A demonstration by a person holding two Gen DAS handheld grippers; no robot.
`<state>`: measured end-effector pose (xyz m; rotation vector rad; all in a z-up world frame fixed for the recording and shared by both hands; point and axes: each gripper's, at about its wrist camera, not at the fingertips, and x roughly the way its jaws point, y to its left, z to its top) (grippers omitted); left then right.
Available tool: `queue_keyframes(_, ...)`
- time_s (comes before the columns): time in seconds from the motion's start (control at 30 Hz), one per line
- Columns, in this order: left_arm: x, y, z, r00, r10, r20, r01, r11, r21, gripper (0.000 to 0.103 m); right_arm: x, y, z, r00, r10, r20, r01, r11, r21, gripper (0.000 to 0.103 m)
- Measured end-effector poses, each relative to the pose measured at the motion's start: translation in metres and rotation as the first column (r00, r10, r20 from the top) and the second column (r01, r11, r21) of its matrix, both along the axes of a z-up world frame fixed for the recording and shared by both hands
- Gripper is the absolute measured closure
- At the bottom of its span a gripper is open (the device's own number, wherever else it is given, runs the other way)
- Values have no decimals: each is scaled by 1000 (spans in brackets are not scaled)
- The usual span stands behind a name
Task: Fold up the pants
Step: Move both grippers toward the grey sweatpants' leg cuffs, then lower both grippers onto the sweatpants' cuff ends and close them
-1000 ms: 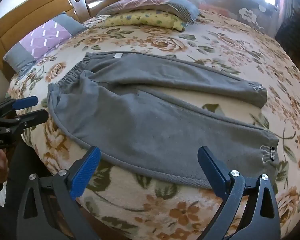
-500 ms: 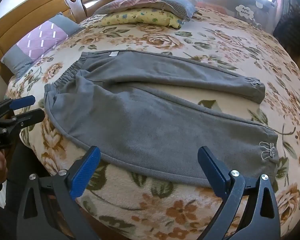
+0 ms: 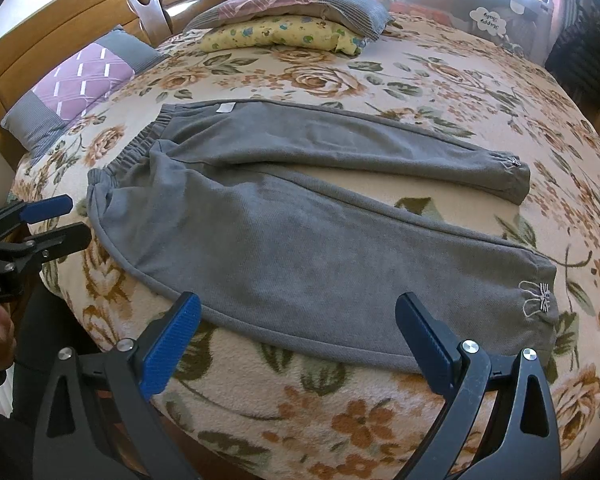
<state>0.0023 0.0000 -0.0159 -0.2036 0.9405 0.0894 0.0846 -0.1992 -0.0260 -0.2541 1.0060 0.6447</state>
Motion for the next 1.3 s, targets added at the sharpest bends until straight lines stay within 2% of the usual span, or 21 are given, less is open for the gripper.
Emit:
queue_keyframes(0.63,20,-13,-1,999,-48,-14,48,999,-3,19,14,-16,1,1000,-24,-8,24,1000,7,5)
queue_keyframes(1.3,66,-32,-9,992,-119,-39,118,993,-13,19,57,-47,-6,995,-95,-36,96,995,19,5)
